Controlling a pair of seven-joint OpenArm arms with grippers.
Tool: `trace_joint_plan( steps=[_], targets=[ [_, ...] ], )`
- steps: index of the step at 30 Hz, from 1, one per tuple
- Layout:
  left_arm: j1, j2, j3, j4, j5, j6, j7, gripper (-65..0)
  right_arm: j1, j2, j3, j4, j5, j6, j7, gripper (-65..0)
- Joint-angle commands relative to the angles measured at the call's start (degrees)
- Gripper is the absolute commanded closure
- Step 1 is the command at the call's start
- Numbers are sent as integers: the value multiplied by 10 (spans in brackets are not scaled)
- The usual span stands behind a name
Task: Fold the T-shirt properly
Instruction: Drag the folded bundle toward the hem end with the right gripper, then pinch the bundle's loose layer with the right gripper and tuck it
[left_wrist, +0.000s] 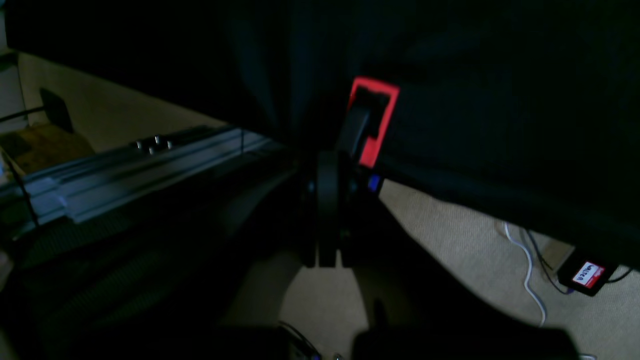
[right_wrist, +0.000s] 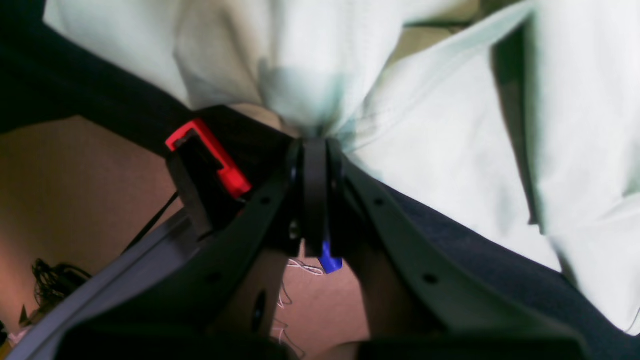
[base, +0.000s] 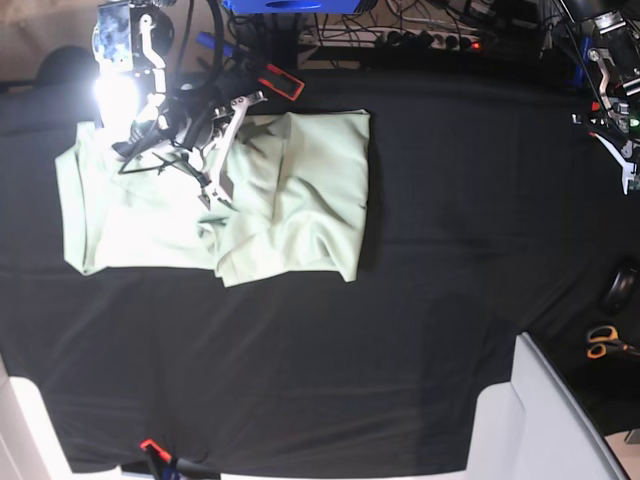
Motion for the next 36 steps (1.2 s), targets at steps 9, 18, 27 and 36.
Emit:
trace_joint_plan(
  steps=[9, 18, 27, 36],
  targets=[
    [-3, -12, -3, 9, 7, 2, -3, 0, 1, 0, 39, 11, 5, -1, 0, -54],
    [-4, -12, -3, 9, 7, 2, -3, 0, 7, 0, 35, 92, 5, 2, -1, -369],
    [-4, -12, -3, 9, 7, 2, -3, 0, 73, -4, -30, 45, 5, -1, 4, -370],
    [-3, -12, -2, 9, 7, 2, -3, 0, 113, 0, -28, -87, 5, -1, 55, -369]
  ],
)
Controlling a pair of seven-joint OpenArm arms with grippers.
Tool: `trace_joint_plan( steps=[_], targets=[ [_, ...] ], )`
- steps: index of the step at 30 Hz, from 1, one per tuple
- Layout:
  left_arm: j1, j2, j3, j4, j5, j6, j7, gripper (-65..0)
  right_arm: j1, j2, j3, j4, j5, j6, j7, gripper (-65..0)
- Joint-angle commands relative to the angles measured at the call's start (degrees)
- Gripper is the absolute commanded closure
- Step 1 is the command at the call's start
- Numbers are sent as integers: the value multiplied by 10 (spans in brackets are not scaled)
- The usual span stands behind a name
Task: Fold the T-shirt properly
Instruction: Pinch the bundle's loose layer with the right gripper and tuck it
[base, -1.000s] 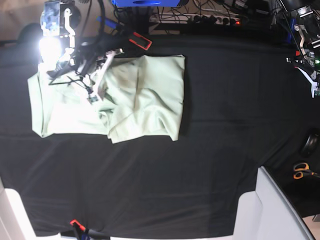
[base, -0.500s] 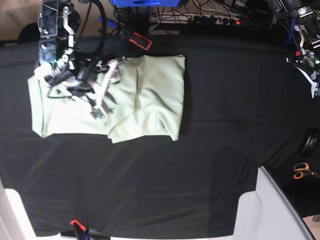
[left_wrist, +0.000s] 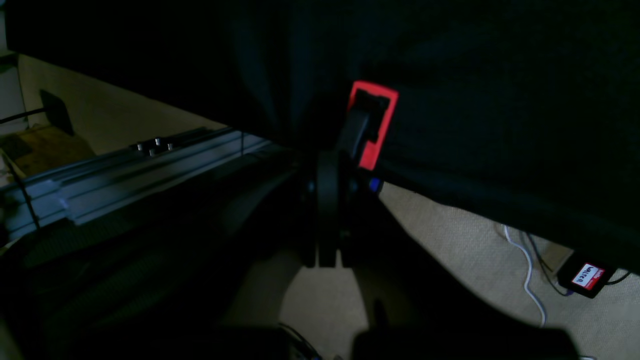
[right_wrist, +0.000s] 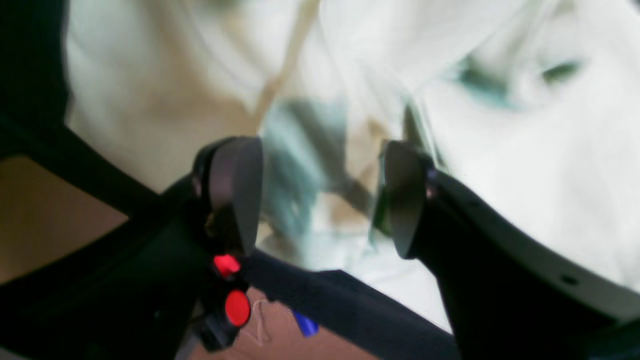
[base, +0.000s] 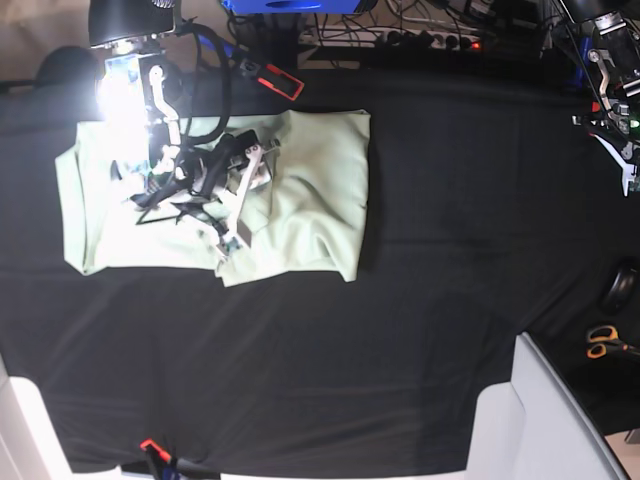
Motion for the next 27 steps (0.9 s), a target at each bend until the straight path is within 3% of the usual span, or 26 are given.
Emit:
trace_joint_plan(
  steps=[1, 5, 10, 17, 27],
  targets=[
    [-1, -11, -2, 9, 6, 2, -3, 0, 9, 0, -1, -1, 5, 0, 14, -367],
    [-1, -11, -2, 9, 6, 2, -3, 0, 5, 0, 0, -12, 5, 0, 31, -328],
    [-1, -11, -2, 9, 6, 2, -3, 0, 4, 0, 0, -9, 5, 0, 27, -13],
    [-2, -11, -2, 9, 6, 2, -3, 0, -31, 1, 20, 25, 5, 0, 25, -16],
    [-14, -11, -2, -7, 6, 2, -3, 0, -56, 1, 69, 81, 5, 2, -21, -22]
  ],
)
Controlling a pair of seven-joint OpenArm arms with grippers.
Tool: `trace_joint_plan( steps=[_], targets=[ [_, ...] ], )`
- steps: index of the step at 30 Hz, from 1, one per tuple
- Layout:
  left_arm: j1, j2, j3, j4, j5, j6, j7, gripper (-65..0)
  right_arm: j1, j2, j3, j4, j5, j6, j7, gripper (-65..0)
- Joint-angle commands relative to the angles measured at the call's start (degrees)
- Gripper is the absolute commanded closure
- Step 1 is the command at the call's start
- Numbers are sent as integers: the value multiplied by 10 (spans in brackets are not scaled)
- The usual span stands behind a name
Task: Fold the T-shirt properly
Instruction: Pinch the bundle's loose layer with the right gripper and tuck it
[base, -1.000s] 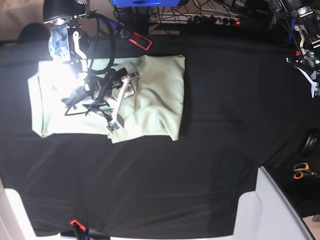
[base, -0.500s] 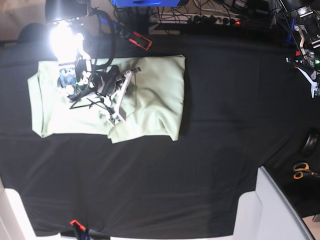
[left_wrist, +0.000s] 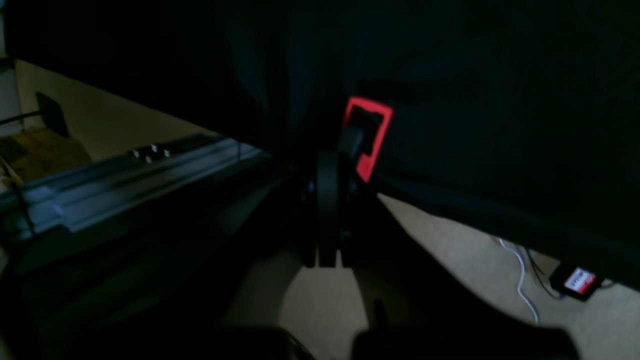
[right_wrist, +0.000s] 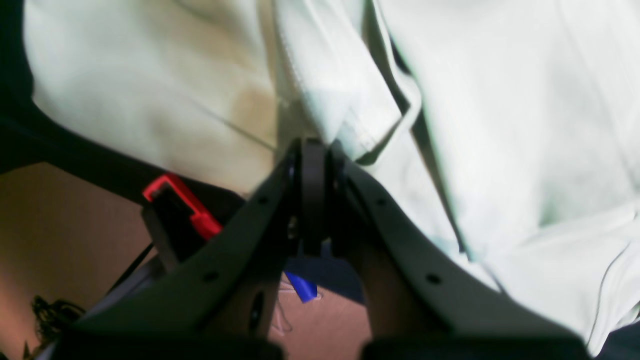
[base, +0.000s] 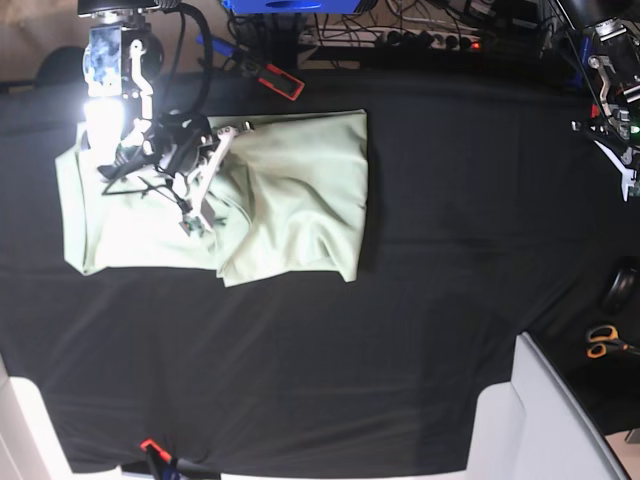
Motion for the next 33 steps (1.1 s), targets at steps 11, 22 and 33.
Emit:
trace_joint_plan(
  steps=[11, 22, 33],
  targets=[
    [-9, -12, -2, -7, 7, 2, -2, 0, -30, -6, 15, 12, 5, -1, 5, -22],
    [-17, -16, -2, -8, 7, 2, -2, 0, -30, -6, 43, 10, 5, -1, 1, -23],
    [-17, -16, -2, -8, 7, 2, -2, 0, -29, -23, 44, 59, 6, -2, -23, -340]
  ],
)
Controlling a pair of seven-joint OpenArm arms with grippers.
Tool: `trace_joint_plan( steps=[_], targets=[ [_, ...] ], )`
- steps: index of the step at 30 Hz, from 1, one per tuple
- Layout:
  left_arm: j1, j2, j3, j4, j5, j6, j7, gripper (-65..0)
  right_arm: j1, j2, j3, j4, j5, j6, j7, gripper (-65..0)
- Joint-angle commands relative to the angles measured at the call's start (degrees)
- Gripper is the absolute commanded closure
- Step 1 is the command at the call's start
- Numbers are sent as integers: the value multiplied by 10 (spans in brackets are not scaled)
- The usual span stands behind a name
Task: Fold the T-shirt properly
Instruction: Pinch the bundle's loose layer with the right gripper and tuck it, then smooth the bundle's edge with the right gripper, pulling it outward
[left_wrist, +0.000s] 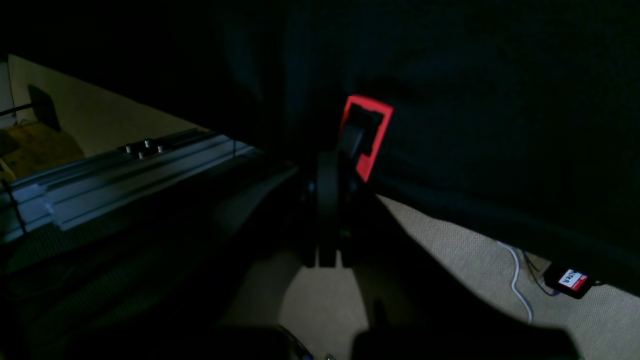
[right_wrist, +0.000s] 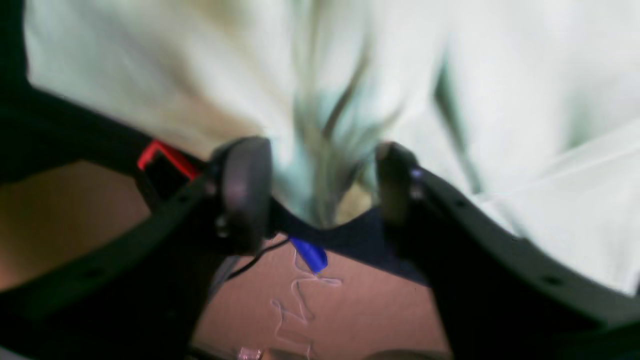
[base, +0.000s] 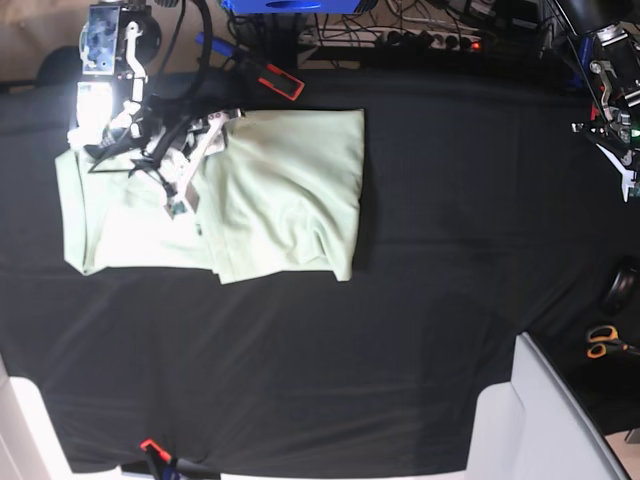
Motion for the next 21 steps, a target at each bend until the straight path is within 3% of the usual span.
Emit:
trace_joint_plan(
  steps=[1, 3, 6, 12, 18, 21],
  targets=[
    [-3, -12, -2, 9, 7, 2, -2, 0, 8, 0, 1, 21, 7, -2, 5, -347],
    [-2, -12, -2, 9, 7, 2, -2, 0, 25, 1, 0, 34, 5, -11, 5, -347],
    [-1, -12, -2, 9, 7, 2, -2, 0, 70, 2, 0, 24, 5, -56, 6, -348],
    [0, -12, -2, 10, 7, 2, -2, 0, 194, 2, -1, -94, 6, -57, 13, -351],
    [3, -12, -2, 11, 7, 2, -2, 0, 281, 19, -1, -273, 8, -57, 96, -353],
    [4, -12, -2, 10, 7, 2, -2, 0, 313, 22, -1, -341, 8, -57, 121, -427]
  ],
)
